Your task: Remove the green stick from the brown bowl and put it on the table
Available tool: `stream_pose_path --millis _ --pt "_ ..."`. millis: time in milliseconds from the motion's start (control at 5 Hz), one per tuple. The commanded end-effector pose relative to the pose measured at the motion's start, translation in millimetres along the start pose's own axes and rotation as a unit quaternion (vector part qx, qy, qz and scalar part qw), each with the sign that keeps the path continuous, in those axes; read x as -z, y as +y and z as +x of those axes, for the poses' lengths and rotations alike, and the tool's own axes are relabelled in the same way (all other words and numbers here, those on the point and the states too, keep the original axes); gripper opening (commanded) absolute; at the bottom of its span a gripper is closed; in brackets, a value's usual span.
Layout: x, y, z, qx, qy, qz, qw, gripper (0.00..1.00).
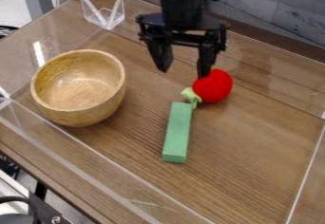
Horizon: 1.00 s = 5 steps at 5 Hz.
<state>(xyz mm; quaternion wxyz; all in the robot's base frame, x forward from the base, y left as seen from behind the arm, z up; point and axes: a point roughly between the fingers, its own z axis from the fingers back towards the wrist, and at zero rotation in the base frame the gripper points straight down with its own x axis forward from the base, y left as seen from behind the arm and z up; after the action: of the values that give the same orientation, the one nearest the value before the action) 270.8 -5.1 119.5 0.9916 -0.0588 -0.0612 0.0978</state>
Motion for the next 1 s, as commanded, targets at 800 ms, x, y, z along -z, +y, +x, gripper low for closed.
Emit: stream_pose_path --millis 800 --pt "5.6 53 21.1 -0.037 -0.069 0.031 0.9964 1.0"
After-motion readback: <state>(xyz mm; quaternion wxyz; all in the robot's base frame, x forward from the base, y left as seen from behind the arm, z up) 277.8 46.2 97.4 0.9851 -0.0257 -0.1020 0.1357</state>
